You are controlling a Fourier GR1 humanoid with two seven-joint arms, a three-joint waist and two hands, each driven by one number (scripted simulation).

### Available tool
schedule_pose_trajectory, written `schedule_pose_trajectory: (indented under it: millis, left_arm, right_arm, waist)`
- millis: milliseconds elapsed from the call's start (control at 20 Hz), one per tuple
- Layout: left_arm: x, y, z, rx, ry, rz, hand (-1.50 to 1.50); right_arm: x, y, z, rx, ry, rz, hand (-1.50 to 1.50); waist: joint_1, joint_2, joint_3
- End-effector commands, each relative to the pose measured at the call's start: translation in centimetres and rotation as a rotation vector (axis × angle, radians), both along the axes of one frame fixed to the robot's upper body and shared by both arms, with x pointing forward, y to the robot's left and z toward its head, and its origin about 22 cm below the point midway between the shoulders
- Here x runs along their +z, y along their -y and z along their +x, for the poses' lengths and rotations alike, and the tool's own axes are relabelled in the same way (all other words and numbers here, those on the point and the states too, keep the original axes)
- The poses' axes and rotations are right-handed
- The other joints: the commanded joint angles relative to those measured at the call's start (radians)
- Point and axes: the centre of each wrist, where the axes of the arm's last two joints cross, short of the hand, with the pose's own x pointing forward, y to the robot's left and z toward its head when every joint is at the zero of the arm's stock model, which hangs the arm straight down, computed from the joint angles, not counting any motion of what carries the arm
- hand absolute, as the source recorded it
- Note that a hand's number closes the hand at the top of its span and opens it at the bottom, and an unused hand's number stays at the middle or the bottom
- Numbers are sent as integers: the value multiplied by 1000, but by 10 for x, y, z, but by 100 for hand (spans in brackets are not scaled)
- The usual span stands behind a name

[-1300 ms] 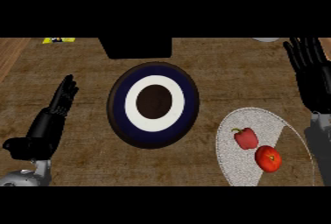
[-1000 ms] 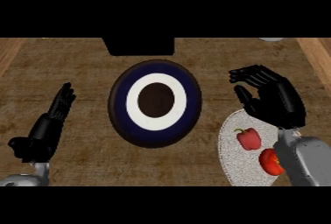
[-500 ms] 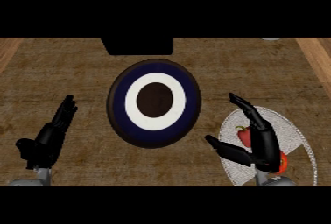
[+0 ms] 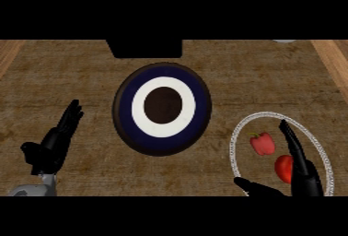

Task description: Pick the bell pepper from the placemat and place it in the plate

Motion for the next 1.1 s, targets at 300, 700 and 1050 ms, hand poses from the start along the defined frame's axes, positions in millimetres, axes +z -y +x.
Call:
schedule_pose_trajectory:
  millis: [300, 700, 1050]
  left_arm:
    - [-3, 5, -5, -14, 2, 16, 0]
    - [7, -8, -11, -13, 16, 8, 0]
    - [9, -1, 3, -10, -10, 5, 0]
  right_arm:
    - [33, 48, -27, -63, -373, -414, -150]
    - [53, 28, -16, -66, -566, -455, -150]
    - [62, 24, 6, -115, -647, -570, -150]
  waist:
    - [9, 1, -2]
    - [13, 1, 0]
    - [11, 1, 0]
